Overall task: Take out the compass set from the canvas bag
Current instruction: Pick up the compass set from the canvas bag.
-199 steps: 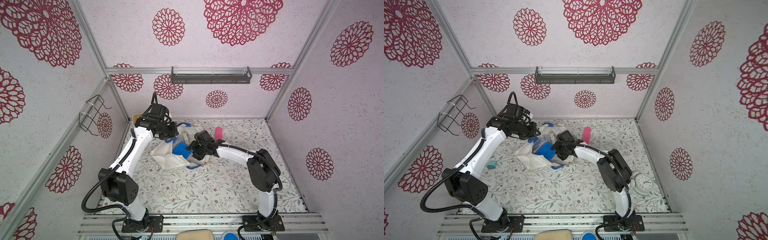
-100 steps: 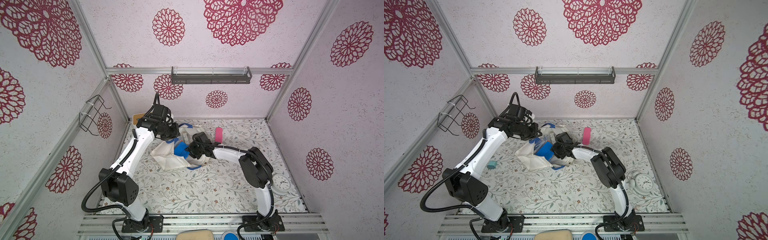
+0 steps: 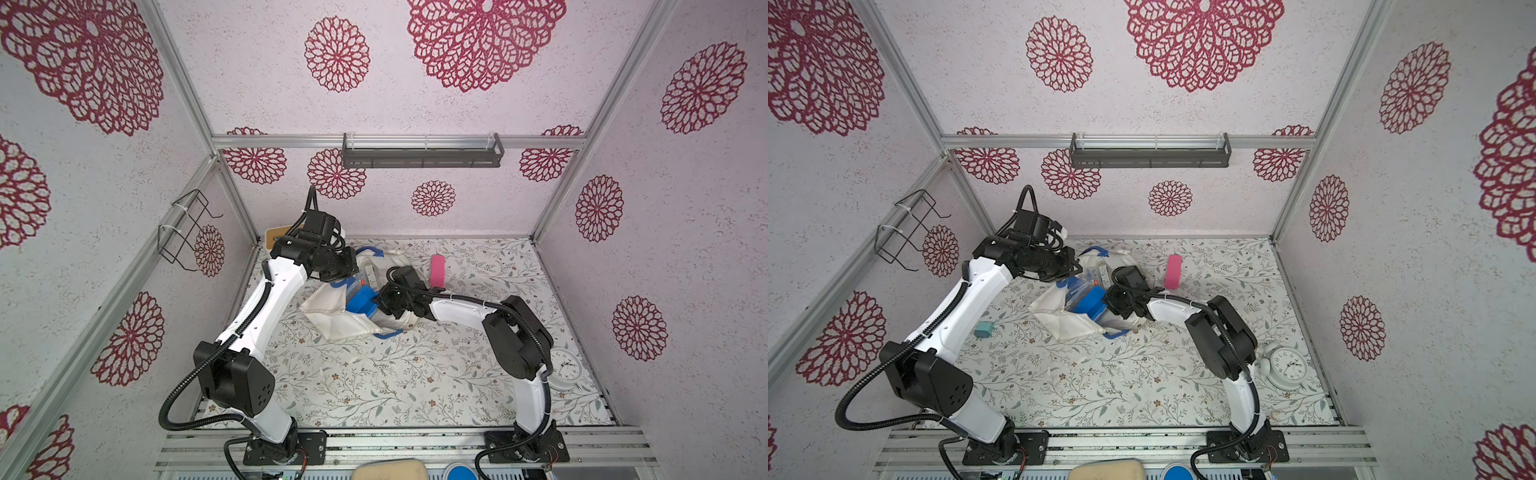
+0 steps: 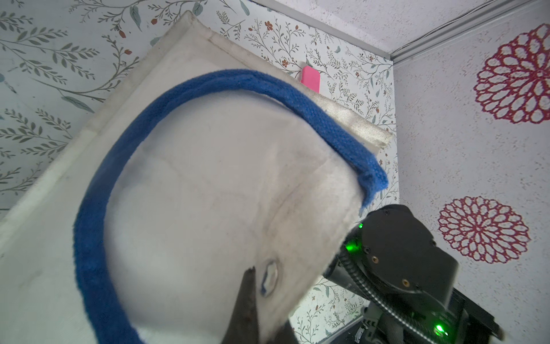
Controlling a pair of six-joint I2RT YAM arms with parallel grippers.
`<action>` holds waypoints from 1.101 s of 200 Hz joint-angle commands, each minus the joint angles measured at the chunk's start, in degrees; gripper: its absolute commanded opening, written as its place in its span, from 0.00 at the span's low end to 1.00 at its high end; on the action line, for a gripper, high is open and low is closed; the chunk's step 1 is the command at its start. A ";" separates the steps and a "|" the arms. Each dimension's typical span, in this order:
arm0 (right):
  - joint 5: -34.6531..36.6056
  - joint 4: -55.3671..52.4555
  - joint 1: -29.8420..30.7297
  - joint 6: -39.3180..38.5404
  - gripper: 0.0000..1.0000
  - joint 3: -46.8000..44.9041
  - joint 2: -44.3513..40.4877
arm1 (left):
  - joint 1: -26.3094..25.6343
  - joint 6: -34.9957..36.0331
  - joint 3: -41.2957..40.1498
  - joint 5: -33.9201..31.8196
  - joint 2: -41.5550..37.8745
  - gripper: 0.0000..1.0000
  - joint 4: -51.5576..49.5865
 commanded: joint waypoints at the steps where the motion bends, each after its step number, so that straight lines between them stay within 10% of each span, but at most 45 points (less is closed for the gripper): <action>1: 0.23 -0.58 -0.70 -5.09 0.19 0.69 -7.74 | 0.02 -0.50 0.26 0.56 -1.70 0.00 1.21; 106: 0.66 -15.06 -2.73 -28.37 0.17 1.38 -19.00 | 1.46 0.11 4.73 0.83 1.50 0.00 0.41; 169: -15.53 -9.43 -18.39 -35.49 0.20 -5.20 -29.50 | 1.57 0.05 4.50 0.65 1.21 0.00 0.43; 220: -17.11 -26.57 -28.03 -54.15 0.19 3.52 -24.36 | 1.66 0.15 5.60 0.57 1.31 0.00 -0.21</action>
